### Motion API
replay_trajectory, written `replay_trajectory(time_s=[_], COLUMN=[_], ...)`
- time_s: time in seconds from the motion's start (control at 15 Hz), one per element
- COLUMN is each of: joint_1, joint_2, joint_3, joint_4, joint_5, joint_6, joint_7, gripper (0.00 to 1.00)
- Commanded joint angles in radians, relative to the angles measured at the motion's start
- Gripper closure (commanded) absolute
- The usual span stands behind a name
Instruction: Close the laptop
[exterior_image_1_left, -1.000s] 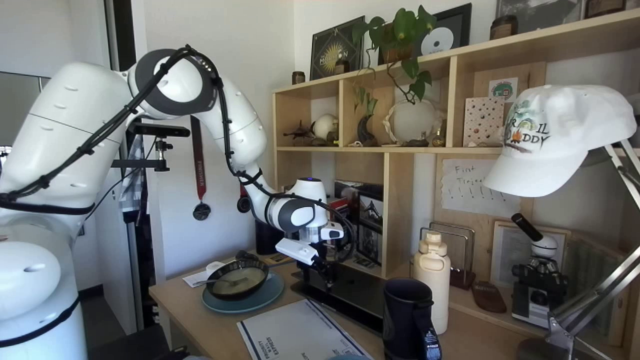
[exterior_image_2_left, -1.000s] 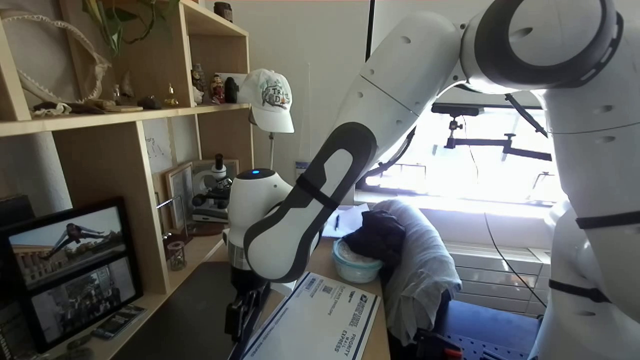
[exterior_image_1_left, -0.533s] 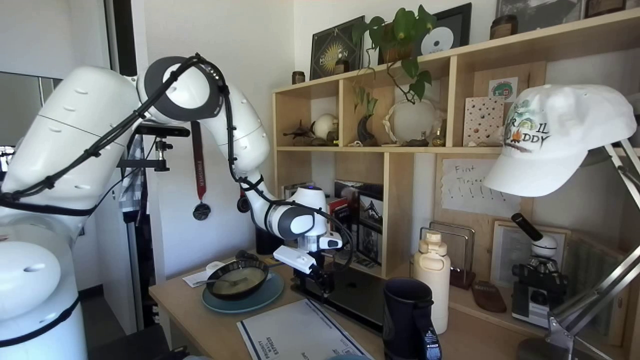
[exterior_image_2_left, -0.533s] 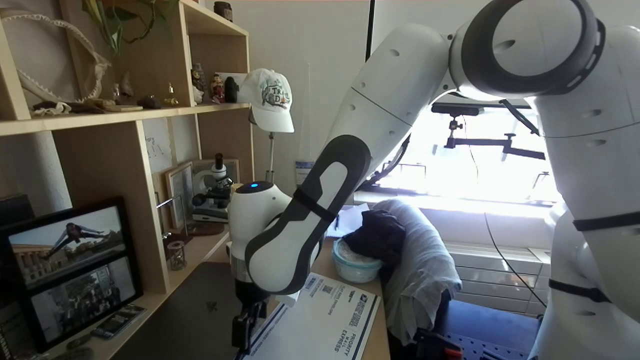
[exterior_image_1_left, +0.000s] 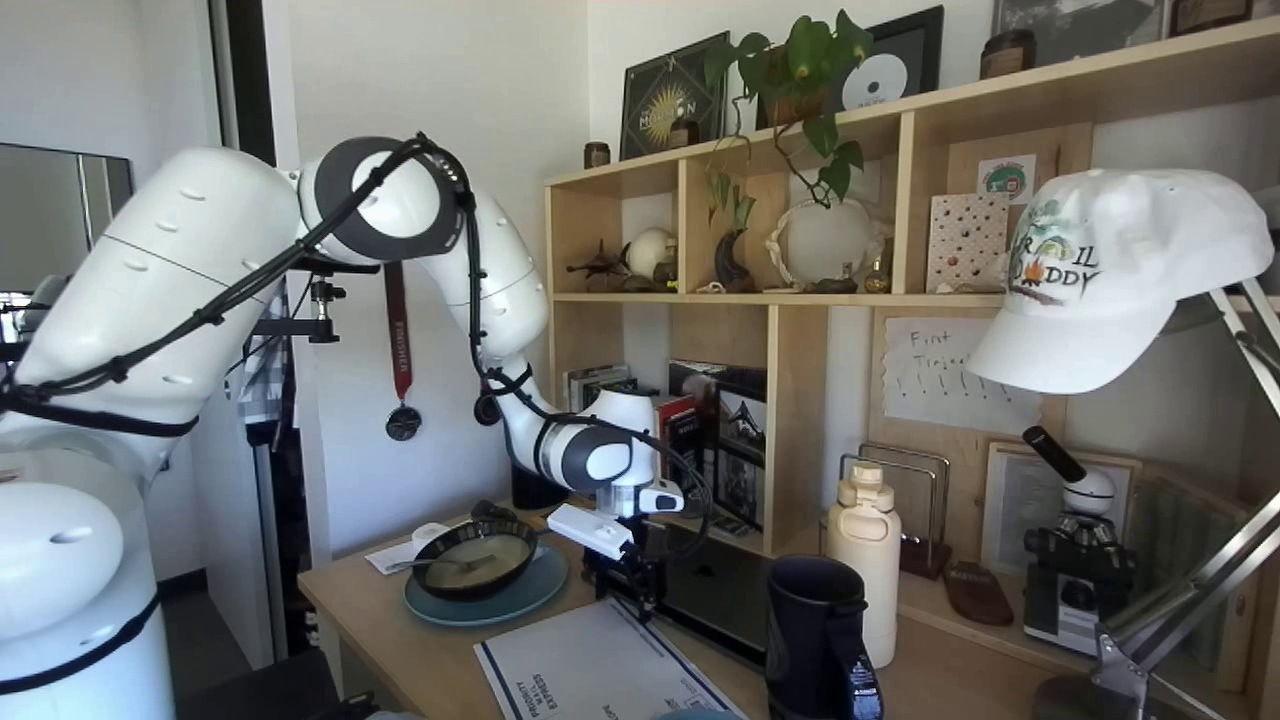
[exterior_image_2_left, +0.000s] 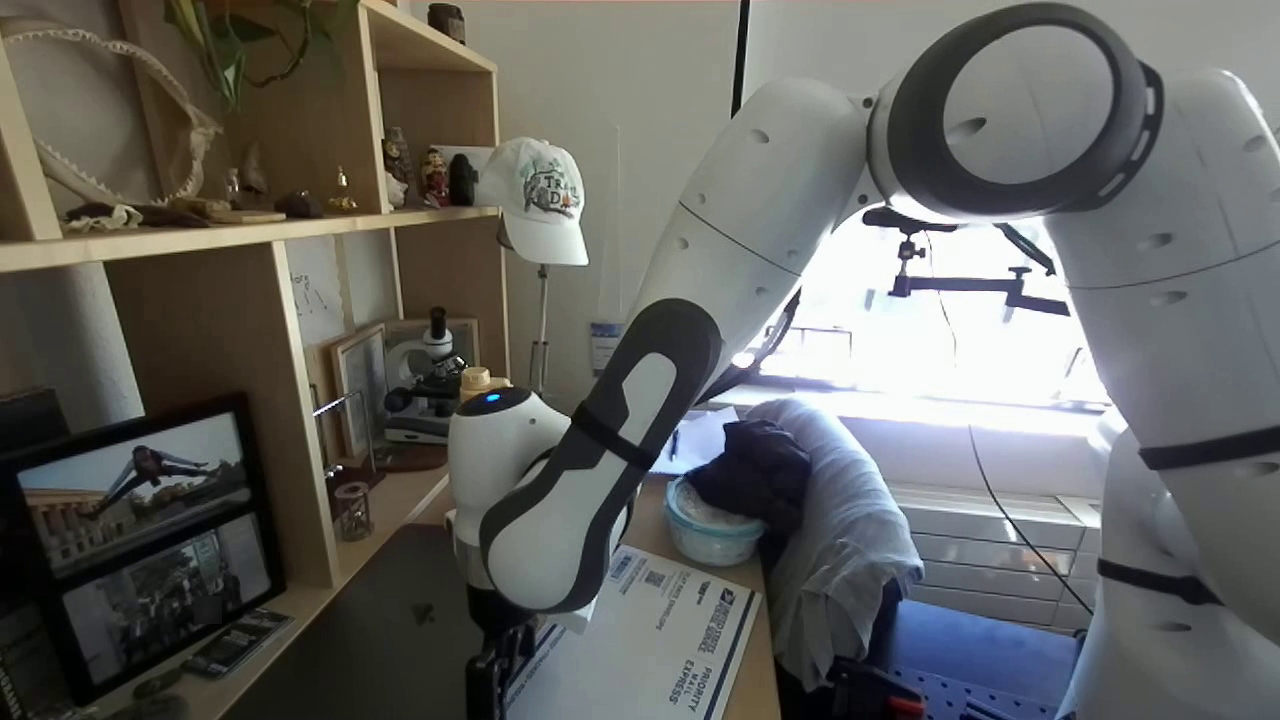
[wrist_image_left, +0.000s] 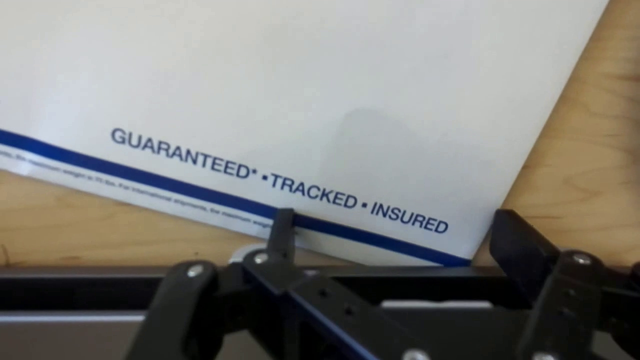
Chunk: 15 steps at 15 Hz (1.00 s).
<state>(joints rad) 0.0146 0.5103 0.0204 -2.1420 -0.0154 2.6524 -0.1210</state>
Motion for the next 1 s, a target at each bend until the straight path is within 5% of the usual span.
replay_trajectory(time_s=[0.0,0.4,0.93], joint_1=[0.017,0.027,0.061], joint_2=[-0.064,-0.279,-0.525], joint_3=[-0.015,0.001,0.030], joint_4=[0.027,0.054,0.098], joint_5=[-0.028,-0.030,-0.088], joint_6=[-0.155,-0.414,-0.564], joint_7=[0.042,0.047,0.077], gripper=[0.00,0.00,0.00])
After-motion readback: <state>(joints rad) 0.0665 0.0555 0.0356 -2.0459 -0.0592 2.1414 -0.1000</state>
